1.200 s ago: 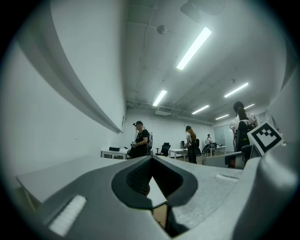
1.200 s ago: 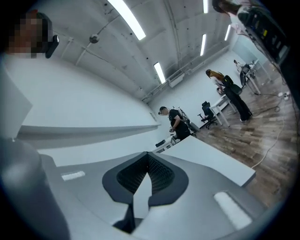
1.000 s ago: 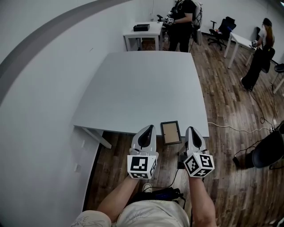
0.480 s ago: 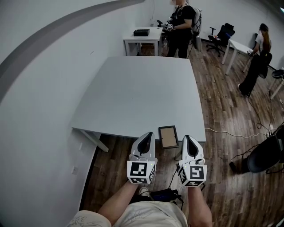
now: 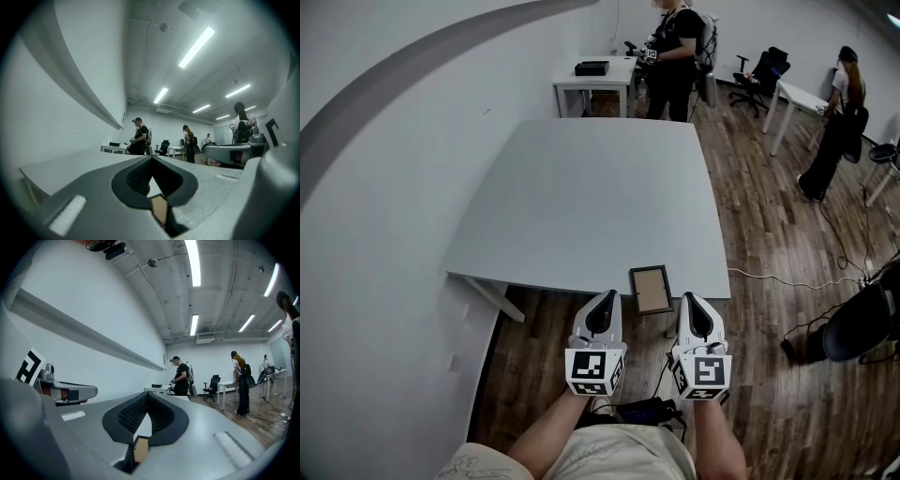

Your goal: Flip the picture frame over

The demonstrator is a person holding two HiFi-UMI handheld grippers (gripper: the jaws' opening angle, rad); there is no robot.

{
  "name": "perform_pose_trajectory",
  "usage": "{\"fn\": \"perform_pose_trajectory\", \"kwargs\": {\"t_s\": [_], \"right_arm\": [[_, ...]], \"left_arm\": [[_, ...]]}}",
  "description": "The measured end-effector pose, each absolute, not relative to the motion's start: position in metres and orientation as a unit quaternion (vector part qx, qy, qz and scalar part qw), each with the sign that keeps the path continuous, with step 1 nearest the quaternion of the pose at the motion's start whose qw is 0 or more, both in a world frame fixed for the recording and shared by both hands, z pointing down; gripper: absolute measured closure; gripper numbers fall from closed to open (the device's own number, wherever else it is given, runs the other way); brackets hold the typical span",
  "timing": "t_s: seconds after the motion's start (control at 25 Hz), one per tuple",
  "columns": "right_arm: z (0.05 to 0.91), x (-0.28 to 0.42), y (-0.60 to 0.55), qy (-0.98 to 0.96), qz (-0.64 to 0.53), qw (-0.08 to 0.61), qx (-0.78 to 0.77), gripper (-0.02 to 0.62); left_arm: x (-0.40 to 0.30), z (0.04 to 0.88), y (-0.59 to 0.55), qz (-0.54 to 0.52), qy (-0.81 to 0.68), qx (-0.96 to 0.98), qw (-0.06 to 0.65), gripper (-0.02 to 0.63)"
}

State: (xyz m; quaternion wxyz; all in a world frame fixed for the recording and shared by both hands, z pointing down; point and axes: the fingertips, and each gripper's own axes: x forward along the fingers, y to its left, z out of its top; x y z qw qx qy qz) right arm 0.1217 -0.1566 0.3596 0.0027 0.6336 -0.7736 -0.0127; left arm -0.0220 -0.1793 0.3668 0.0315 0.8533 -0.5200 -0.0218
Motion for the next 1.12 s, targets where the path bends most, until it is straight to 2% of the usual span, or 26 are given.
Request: {"fn": "perform_pose_trajectory", "kwargs": {"t_s": [1.12], "right_arm": [[0.371, 0.12, -0.163, -0.776, -0.007, 0.016, 0.631, 0.572]], "left_arm": [[-0.028, 0.367, -0.183, -0.02, -0.524, 0.851, 0.024, 0.604]]}}
